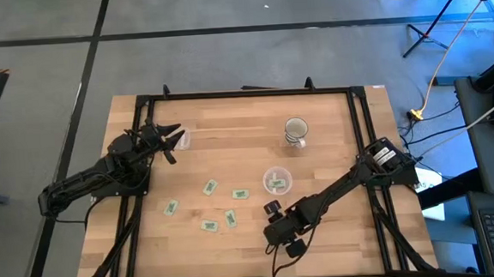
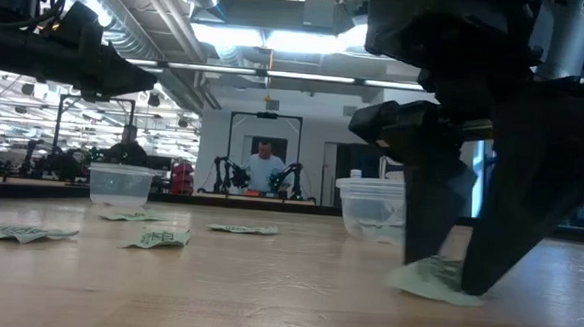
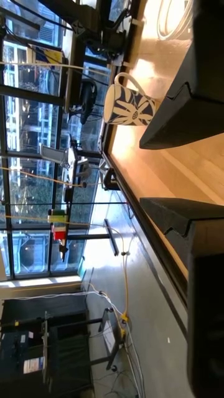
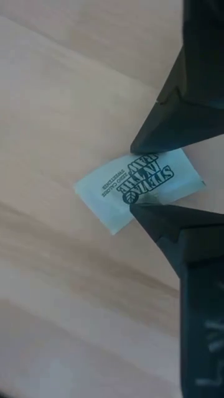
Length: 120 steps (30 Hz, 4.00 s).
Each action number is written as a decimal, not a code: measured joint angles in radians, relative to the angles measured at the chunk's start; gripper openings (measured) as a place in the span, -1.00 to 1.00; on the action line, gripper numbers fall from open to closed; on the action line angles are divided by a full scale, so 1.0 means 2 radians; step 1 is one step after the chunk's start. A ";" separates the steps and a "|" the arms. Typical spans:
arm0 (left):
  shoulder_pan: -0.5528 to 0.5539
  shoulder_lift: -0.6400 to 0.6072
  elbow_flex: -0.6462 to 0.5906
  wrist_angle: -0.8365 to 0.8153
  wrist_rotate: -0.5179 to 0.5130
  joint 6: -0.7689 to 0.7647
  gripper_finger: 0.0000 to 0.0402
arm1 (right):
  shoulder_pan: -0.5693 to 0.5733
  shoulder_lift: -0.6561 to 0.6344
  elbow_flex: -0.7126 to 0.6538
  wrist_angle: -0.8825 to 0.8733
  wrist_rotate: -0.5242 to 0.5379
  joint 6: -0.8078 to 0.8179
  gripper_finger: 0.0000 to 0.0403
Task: Pick and place Stevia / Truvia into bins
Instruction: Put the green stevia packet into the circular transparent container
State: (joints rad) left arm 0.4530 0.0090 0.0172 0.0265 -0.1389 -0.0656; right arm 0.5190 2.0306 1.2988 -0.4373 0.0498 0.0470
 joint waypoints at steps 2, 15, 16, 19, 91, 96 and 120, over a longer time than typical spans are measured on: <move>0.000 0.000 0.000 0.000 0.000 0.000 -0.35 | 0.000 0.001 0.009 -0.013 0.000 -0.001 -0.28; 0.000 0.000 0.000 0.000 0.000 0.000 -0.35 | 0.000 0.000 0.022 -0.026 0.004 0.001 -0.28; 0.000 0.000 0.000 0.000 0.000 0.000 -0.35 | 0.000 -0.001 0.022 -0.029 0.004 0.001 -0.28; 0.000 0.000 0.000 0.000 0.000 0.000 -0.35 | -0.003 -0.012 0.022 -0.041 0.004 0.014 -0.28; 0.000 0.001 0.000 -0.008 0.001 -0.013 -0.35 | -0.153 -0.084 -0.007 -0.184 0.091 0.174 -0.28; 0.000 0.001 0.000 -0.008 0.001 -0.013 -0.35 | -0.153 -0.084 -0.007 -0.184 0.091 0.174 -0.20; 0.000 0.001 0.000 -0.008 0.001 -0.013 -0.35 | -0.151 -0.180 0.022 -0.283 0.088 0.150 -0.05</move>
State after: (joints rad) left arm 0.4533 0.0113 0.0173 0.0109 -0.1368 -0.0917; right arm 0.2169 1.6702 1.3429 -1.0030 0.2248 0.3469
